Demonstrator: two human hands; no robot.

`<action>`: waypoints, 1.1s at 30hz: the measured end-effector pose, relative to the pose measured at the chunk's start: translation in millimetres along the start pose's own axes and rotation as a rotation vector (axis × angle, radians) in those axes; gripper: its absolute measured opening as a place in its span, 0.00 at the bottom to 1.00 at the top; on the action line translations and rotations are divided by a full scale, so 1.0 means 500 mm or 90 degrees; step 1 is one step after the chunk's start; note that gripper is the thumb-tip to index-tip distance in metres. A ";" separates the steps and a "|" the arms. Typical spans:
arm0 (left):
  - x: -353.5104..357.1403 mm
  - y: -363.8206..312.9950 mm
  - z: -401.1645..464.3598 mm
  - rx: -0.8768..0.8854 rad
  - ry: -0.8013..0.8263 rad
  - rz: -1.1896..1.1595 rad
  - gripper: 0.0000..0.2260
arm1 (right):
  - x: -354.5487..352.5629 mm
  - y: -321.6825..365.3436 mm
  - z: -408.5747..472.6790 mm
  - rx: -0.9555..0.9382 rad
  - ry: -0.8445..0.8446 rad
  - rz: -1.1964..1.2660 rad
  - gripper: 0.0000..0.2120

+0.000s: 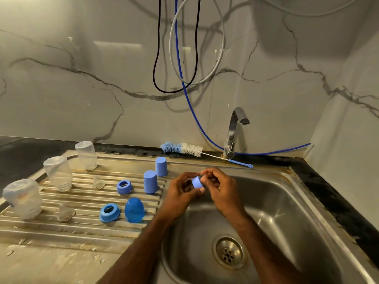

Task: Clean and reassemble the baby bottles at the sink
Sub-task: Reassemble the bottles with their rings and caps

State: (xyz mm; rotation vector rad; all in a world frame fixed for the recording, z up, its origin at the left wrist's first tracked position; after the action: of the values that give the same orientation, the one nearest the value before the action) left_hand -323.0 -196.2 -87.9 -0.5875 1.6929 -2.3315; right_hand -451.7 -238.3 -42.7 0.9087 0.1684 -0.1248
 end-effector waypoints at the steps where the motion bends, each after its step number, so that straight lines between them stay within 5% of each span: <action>1: 0.000 0.003 -0.001 -0.010 0.006 -0.008 0.18 | 0.002 -0.005 0.002 0.021 0.017 0.013 0.06; 11: 0.011 0.019 -0.008 -0.091 0.044 -0.047 0.20 | -0.006 -0.038 0.013 0.132 0.073 0.058 0.11; 18: 0.043 0.017 -0.022 -0.168 0.096 -0.191 0.20 | -0.024 -0.092 -0.001 0.309 0.056 0.229 0.05; 27: 0.030 0.046 -0.016 -0.200 -0.034 -0.178 0.18 | -0.022 0.009 0.010 -0.019 0.041 -0.114 0.05; 31: 0.039 0.060 -0.018 -0.251 -0.032 -0.236 0.16 | -0.030 -0.008 0.010 0.066 0.020 -0.050 0.05; 33: 0.041 0.074 -0.022 -0.307 -0.002 -0.245 0.16 | -0.013 -0.022 -0.001 0.142 0.090 0.049 0.08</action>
State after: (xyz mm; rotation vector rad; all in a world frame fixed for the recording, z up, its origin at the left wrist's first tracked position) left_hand -348.6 -206.3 -121.8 -1.0839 2.3351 -2.1304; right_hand -460.2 -244.4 -50.0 1.1453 0.2544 -0.0079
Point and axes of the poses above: each hand's wrist, its own z-axis towards the middle knuckle, its own x-axis out of the palm, y = z × x, the point moved 10 cm from there along z, towards the middle knuckle, and after that the axes turned 15 degrees about -y, right-handed, at the moved point
